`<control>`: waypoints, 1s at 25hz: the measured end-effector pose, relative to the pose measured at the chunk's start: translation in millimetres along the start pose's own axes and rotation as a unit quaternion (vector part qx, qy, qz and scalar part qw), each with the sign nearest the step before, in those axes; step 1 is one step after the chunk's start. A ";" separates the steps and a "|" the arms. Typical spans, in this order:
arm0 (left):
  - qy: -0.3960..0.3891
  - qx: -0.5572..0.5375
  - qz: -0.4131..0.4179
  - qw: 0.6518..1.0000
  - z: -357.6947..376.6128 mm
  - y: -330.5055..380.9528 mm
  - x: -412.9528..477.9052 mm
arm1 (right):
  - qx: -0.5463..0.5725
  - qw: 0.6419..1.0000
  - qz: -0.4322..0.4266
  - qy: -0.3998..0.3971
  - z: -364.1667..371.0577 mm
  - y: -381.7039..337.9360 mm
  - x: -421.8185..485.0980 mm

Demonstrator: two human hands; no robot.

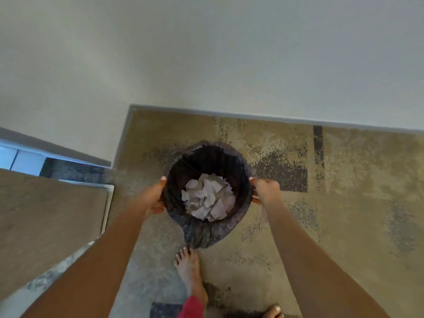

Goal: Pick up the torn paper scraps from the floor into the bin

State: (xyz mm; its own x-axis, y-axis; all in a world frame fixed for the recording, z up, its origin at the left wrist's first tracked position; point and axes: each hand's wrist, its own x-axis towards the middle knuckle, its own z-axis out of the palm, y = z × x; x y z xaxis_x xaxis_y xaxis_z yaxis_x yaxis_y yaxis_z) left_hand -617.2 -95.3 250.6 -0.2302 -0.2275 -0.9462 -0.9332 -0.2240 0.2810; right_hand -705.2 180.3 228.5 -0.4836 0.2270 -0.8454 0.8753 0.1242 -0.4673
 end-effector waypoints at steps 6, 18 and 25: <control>0.091 -0.114 0.091 0.985 -83.5 60.7 49.8 | -0.026 0.994 -0.081 -0.071 127.3 -74.2 14.5; 0.133 -0.125 0.169 0.969 -128.2 100.5 93.2 | -0.091 0.979 -0.148 -0.106 200.4 -132.9 20.8; 0.314 0.145 0.205 0.916 -103.7 76.9 57.8 | -0.219 0.938 -0.267 -0.034 178.4 -108.2 -12.8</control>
State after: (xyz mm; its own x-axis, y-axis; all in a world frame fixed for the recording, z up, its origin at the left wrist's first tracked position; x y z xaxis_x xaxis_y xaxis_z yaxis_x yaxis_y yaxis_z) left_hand -673.7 -224.0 234.2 -0.4583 -0.7560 -0.4673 -0.8593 0.2425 0.4504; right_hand -793.9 -8.4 243.8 -0.8389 -0.0416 -0.5426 0.4173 0.5909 -0.6904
